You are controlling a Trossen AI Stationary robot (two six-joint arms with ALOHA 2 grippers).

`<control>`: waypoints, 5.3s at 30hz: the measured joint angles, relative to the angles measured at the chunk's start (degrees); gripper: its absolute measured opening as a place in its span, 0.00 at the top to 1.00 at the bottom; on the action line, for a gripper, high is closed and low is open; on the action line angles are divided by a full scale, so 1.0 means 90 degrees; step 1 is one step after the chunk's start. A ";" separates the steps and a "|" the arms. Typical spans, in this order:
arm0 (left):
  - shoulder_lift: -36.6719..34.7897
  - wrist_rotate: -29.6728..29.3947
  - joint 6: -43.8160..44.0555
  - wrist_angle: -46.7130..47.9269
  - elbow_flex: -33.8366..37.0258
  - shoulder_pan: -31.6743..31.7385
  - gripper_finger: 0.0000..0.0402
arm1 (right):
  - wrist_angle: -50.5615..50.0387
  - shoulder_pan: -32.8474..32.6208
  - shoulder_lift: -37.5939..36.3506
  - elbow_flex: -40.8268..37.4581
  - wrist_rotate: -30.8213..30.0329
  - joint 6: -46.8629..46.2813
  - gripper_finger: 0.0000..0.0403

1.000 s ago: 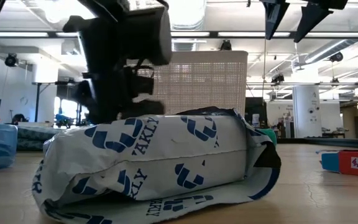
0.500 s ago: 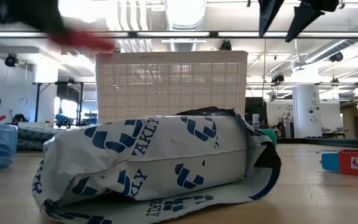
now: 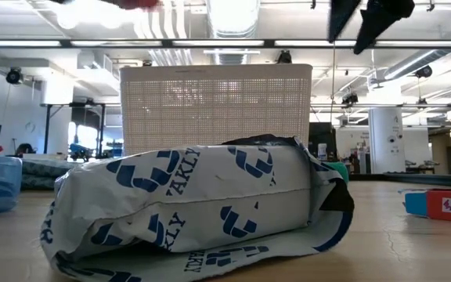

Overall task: Pick & place medical supplies in basket/bin
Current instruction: Put the red rolled bandage in the white bin, then put the blue rolled bandage in the white bin, then put the white rolled gauze in the white bin

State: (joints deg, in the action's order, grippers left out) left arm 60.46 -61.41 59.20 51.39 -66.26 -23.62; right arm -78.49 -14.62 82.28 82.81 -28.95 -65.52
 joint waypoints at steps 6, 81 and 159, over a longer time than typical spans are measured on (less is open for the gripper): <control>0.0275 0.2286 -0.3186 -0.1569 0.0002 0.2629 0.81 | -0.0068 -0.0103 0.0039 -0.0356 0.1563 0.1330 0.11; 0.0334 0.2147 -0.0156 -0.1974 0.1120 0.0377 0.32 | 0.8526 0.1431 0.0054 -0.6154 0.1741 0.4756 0.15; 0.1125 0.3354 0.0270 -0.2879 0.1304 0.0210 0.32 | 0.0123 0.0163 0.0804 0.0947 0.2070 0.2774 0.22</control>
State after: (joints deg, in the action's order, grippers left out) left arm 70.59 -31.22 61.63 25.48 -54.52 -21.74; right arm -77.38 -13.15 89.51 91.33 -10.32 -40.56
